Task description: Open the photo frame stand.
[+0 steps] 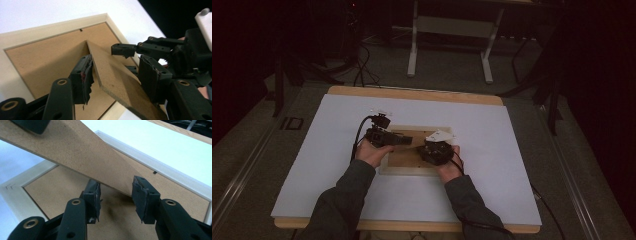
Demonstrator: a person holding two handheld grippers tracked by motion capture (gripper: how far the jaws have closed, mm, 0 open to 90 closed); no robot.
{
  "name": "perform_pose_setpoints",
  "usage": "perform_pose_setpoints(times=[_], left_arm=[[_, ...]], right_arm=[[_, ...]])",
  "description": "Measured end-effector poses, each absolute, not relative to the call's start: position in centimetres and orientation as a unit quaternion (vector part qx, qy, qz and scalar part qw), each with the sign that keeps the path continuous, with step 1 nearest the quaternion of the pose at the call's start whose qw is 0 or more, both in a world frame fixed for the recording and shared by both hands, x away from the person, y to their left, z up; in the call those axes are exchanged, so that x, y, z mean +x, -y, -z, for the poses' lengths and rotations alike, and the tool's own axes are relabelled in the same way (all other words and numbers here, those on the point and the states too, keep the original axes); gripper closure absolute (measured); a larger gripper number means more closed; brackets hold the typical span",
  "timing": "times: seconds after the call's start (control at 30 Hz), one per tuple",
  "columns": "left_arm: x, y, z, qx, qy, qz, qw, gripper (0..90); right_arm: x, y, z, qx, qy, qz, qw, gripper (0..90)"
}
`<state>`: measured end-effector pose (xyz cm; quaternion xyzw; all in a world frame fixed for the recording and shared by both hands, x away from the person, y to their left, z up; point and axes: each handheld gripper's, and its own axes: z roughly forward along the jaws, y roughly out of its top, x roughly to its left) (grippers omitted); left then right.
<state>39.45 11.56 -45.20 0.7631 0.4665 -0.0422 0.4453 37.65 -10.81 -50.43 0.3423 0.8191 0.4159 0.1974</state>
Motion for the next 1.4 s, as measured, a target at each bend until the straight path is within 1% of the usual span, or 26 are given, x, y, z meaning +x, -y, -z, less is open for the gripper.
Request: perform_pose_setpoints(times=[0.1, 0.17, 0.2, 0.23, 0.27, 0.3, 0.33, 0.37, 0.47, 0.57, 0.6, 0.87, 1.1, 1.17, 1.4], left_arm=[[39.5, -11.7, 45.3, 0.760, -0.476, 0.047, 0.441, 51.5], [39.6, -11.8, 45.4, 0.756, -0.479, 0.054, 0.442, 51.9], [39.7, -11.9, 45.5, 0.753, -0.481, 0.061, 0.445, 51.9], [39.9, -12.0, 46.0, 0.744, -0.489, 0.081, 0.449, 50.6], [39.9, -12.0, 46.0, 0.744, -0.489, 0.081, 0.449, 49.3], [40.0, -11.9, 46.4, 0.740, -0.489, 0.104, 0.450, 49.4], [40.0, -11.9, 46.4, 0.740, -0.489, 0.104, 0.450, 49.6], [39.9, -11.7, 46.7, 0.740, -0.487, 0.115, 0.448, 50.8], [39.8, -11.4, 46.8, 0.746, -0.484, 0.110, 0.444, 55.1], [39.8, -11.4, 46.8, 0.745, -0.488, 0.111, 0.441, 55.9], [39.8, -11.5, 46.9, 0.744, -0.490, 0.112, 0.440, 57.8], [39.7, -11.5, 46.9, 0.736, -0.504, 0.112, 0.437, 61.2], [39.5, -11.4, 47.1, 0.735, -0.507, 0.113, 0.436, 64.4], [39.3, -11.4, 47.2, 0.732, -0.508, 0.113, 0.441, 65.8], [38.7, -11.3, 47.1, 0.735, -0.501, 0.104, 0.446, 68.9]], right_arm=[[37.6, 10.7, 50.5, 0.341, -0.819, -0.415, 0.200, 58.1], [37.5, 10.7, 50.5, 0.341, -0.819, -0.415, 0.201, 58.0], [37.5, 10.7, 50.5, 0.341, -0.819, -0.415, 0.201, 58.0], [37.5, 10.7, 50.6, 0.341, -0.819, -0.416, 0.201, 57.8], [37.5, 10.7, 50.6, 0.341, -0.819, -0.416, 0.201, 57.8], [37.5, 10.7, 50.6, 0.340, -0.819, -0.416, 0.201, 57.4], [37.5, 10.7, 50.6, 0.340, -0.819, -0.416, 0.201, 57.4], [37.5, 10.7, 50.7, 0.340, -0.819, -0.417, 0.199, 57.1], [37.5, 10.8, 50.8, 0.341, -0.819, -0.417, 0.197, 57.7], [37.5, 10.9, 50.9, 0.346, -0.818, -0.417, 0.192, 57.7], [37.5, 11.1, 51.1, 0.346, -0.820, -0.415, 0.189, 57.1], [37.0, 11.6, 51.6, 0.351, -0.820, -0.414, 0.181, 56.0], [36.7, 13.2, 51.6, 0.360, -0.816, -0.413, 0.186, 55.1], [36.7, 14.8, 51.4, 0.373, -0.807, -0.414, 0.194, 54.3], [36.8, 18.2, 50.8, 0.399, -0.793, -0.411, 0.207, 52.6]])
